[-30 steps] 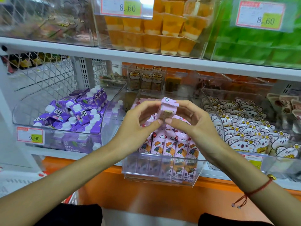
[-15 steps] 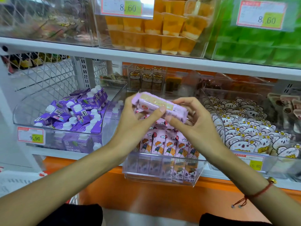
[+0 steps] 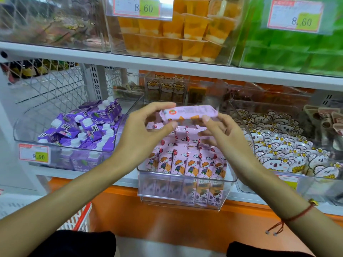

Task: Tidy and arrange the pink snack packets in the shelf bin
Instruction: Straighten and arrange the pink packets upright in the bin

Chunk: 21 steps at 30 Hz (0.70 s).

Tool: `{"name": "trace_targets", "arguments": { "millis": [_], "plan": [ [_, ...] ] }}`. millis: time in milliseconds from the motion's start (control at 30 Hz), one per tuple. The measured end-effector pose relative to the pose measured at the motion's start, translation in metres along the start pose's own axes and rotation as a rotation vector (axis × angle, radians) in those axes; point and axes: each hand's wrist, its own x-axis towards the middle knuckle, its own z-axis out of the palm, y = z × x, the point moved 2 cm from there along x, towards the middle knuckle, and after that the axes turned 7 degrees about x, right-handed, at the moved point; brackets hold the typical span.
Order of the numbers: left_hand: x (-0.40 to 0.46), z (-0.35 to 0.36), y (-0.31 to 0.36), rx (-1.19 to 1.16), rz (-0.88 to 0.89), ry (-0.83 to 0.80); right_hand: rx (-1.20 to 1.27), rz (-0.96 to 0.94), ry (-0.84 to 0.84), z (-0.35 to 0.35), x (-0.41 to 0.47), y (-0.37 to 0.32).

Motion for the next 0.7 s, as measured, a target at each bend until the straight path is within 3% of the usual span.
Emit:
{"name": "trace_targets", "arguments": {
  "millis": [133,300,500,700],
  "plan": [
    [0.015,-0.006,-0.009,0.046,-0.047,0.14,-0.505,-0.232,-0.104,0.005,-0.01,0.005],
    [0.052,0.013,-0.009,0.262,-0.003,0.114,-0.947,-0.337,-0.371,0.015,-0.018,0.02],
    [0.088,0.051,-0.023,0.681,0.073,-0.004,-1.014,-0.359,-0.386,0.014,-0.018,0.021],
    [0.119,0.057,-0.035,0.938,0.176,-0.378,-0.98,-0.357,-0.403,0.012,-0.017,0.023]
  ]
}}
